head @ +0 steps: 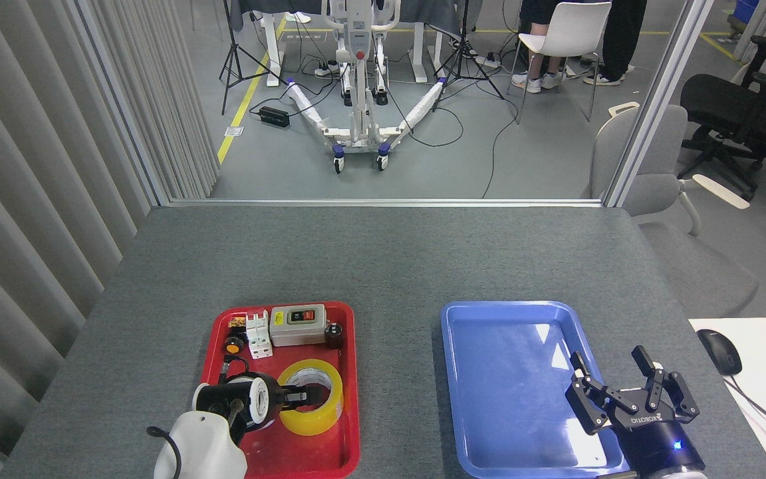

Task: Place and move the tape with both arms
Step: 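Grasp the yellow tape roll with the left gripper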

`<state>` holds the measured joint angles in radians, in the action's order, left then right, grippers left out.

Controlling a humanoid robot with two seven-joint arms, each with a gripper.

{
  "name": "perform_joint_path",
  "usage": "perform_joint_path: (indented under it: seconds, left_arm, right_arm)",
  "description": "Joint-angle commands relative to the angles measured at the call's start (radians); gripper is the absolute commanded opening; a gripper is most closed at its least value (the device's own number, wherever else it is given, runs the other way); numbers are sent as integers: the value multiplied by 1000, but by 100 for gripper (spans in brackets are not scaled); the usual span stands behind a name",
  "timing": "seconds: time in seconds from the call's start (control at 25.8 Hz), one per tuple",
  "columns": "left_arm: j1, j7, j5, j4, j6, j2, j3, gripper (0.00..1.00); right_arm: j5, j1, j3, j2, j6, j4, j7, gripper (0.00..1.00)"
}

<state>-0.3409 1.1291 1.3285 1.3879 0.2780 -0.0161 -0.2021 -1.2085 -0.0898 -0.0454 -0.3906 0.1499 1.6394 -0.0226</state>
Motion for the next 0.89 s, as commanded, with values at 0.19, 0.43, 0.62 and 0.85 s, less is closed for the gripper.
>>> perform_joint_path:
  seconds: [0.19, 0.43, 0.62, 0.85]
  left_arm:
    - [-33, -9, 15, -81, 32, 22, -42, 100]
    - [-38, -29, 15, -109, 41, 22, -43, 100]
    - [-43, -35, 18, -116, 44, 19, -43, 100]
    - [-43, -120, 34, -139, 43, 11, -45, 87]
  right_arm:
    - [0, -10, 10, -10, -76, 0, -2, 100]
    - [-3, -5, 62, -27, -193, -1, 4, 100]
    - [-45, -2, 90, -28, -194, 5, 0, 100]
    - [-54, -7, 96, -25, -199, 3, -4, 100]
